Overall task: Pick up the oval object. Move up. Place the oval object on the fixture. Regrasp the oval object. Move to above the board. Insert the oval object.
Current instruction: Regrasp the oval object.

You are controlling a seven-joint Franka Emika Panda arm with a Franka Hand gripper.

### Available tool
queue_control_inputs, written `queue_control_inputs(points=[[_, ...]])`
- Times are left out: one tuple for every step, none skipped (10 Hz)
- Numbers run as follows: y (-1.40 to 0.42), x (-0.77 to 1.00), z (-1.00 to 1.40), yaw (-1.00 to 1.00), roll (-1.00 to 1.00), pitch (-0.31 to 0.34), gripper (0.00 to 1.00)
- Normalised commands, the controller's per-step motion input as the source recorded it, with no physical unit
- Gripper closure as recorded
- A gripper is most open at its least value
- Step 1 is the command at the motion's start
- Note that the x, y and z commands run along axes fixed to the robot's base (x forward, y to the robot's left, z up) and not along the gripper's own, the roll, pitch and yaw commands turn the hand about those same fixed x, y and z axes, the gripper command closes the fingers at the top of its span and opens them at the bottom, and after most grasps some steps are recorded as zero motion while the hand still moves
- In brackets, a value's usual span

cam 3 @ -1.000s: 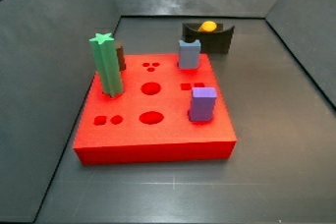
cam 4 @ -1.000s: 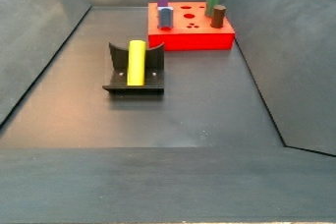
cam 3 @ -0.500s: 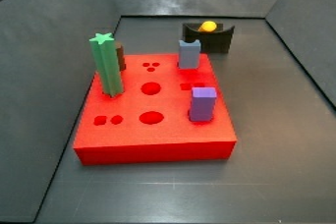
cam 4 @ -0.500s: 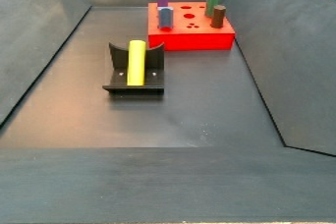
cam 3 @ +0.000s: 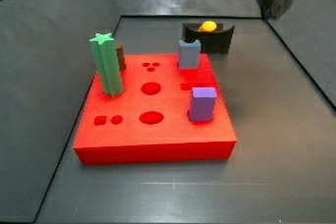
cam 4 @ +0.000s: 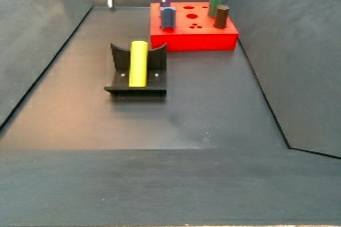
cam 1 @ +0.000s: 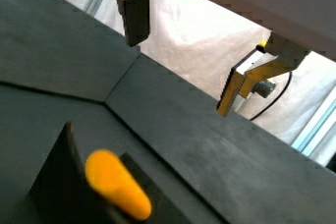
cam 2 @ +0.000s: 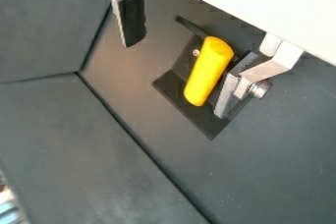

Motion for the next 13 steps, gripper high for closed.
queue_control_inputs(points=[[0.06, 0.07, -1.0, 0.13, 0.08, -0.106, 0.0], [0.06, 0.08, -1.0, 0.1, 0.08, -0.129, 0.0], [0.05, 0.09, -1.0, 0.05, 0.08, -0.139, 0.0], [0.05, 0.1, -1.0, 0.03, 0.08, -0.138, 0.0], [0.04, 0.1, -1.0, -0.01, 0.08, -0.124, 0.0], [0.03, 0.1, -0.87, -0.03, 0.08, -0.105, 0.0], [0.02, 0.08, -0.66, -0.05, 0.07, -0.076, 0.0], [0.01, 0.08, -0.56, -0.06, 0.07, -0.064, 0.0], [0.01, 0.07, -0.32, -0.05, 0.07, -0.035, 0.0], [0.01, 0.07, -0.22, -0.05, 0.06, -0.019, 0.0], [0.0, 0.01, -0.18, -0.04, 0.05, 0.005, 0.0], [0.0, 0.01, -0.17, -0.03, 0.05, 0.002, 0.0], [0.0, 0.01, -0.17, -0.03, 0.05, 0.003, 0.0]])
